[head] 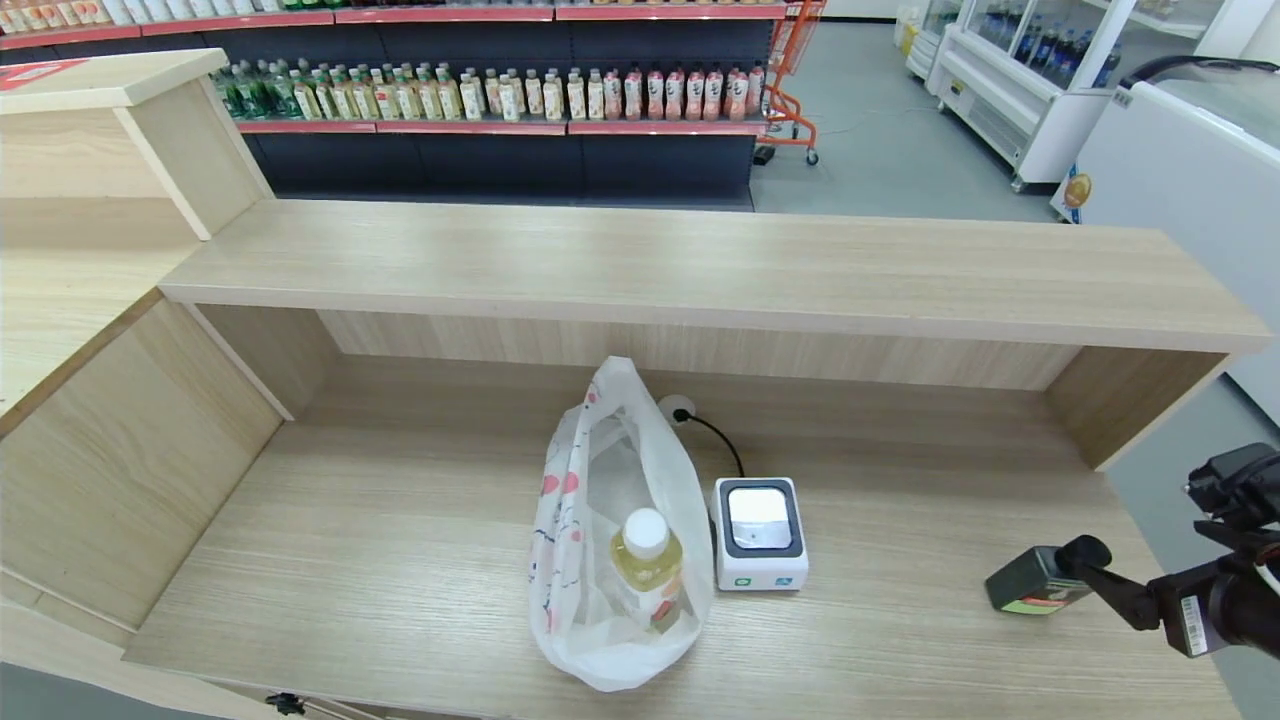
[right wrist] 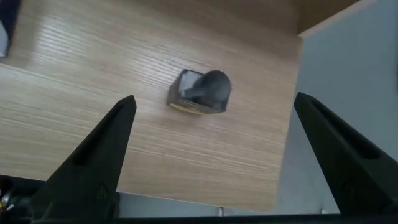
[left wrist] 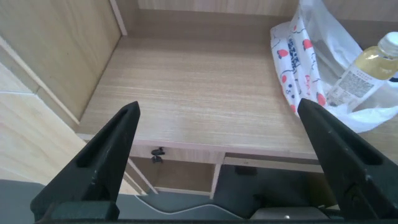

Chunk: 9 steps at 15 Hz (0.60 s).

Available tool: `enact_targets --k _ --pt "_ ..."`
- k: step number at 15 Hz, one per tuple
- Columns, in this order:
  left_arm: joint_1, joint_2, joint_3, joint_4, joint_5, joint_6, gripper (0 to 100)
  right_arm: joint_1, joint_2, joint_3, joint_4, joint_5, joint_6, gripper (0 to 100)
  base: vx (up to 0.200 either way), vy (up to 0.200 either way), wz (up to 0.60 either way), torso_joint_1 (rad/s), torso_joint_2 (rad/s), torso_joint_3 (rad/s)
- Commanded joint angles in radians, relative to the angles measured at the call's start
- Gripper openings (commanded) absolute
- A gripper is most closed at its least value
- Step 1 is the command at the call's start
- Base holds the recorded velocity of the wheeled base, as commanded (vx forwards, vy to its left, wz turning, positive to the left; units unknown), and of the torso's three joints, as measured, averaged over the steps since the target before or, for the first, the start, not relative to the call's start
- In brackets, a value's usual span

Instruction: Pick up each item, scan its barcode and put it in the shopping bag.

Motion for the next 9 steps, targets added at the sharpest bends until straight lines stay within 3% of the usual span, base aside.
enact_targets --k 1,3,9 --pt "0.001 0.0 0.0 0.0 0.0 -0.001 100 -0.004 0.044 0.0 0.0 -0.01 -0.03 100 0.0 -0.2 0.0 -0.002 0.0 -0.002" --pt "0.001 0.0 0.0 0.0 0.0 -0.004 100 -0.004 0.088 0.007 0.0 -0.013 -0.105 100 0.0 -0.2 0.0 0.0 0.0 0.002" --pt "-0.001 0.0 0.0 0.0 0.0 -0.006 100 -0.004 0.136 0.014 0.001 -0.015 -0.277 100 0.0 0.0 0.0 0.0 0.0 0.0"
